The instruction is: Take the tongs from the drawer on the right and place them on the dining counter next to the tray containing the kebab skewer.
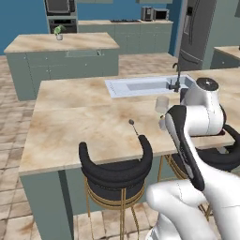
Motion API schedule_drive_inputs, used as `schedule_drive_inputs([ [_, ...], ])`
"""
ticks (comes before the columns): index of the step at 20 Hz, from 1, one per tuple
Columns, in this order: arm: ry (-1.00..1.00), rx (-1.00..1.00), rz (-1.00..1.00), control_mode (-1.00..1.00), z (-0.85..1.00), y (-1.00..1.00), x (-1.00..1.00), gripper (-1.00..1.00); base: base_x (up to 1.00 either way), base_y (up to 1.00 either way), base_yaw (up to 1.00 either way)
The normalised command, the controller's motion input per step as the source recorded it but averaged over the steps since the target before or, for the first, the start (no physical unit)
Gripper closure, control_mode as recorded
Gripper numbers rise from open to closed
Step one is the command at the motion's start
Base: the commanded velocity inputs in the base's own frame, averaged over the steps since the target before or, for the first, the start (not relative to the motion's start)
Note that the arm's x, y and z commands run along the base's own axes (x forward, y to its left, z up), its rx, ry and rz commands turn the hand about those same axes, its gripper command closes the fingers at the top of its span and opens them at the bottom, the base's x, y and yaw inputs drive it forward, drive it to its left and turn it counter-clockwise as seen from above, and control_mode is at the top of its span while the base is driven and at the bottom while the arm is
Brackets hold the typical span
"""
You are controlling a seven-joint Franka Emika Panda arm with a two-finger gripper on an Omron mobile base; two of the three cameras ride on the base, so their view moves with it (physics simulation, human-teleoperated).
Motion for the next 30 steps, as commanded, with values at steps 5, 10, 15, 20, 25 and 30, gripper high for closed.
schedule_drive_inputs([
  [5, 0.22, 0.00, 0.03, -1.00, -0.14, -0.39, 1.00, 1.00, 0.00, 0.00, 0.00],
  [10, 0.18, 0.00, -0.05, -1.00, -0.21, -0.52, 1.00, 1.00, 0.00, 0.00, 0.00],
  [15, 0.17, 0.00, -0.12, -1.00, -0.28, -0.47, 0.87, 1.00, 0.00, 0.00, 0.00],
  [20, 0.06, 0.01, -0.01, -1.00, -0.32, -0.13, 0.54, 1.00, 0.00, 0.00, 0.00],
  [25, 0.01, 0.03, 0.00, -1.00, -0.83, -0.02, 0.30, 1.00, 0.00, 0.00, 0.00],
  [30, 0.01, 0.03, 0.01, -1.00, -0.72, 0.00, 0.36, 1.00, 0.00, 0.00, 0.00],
])
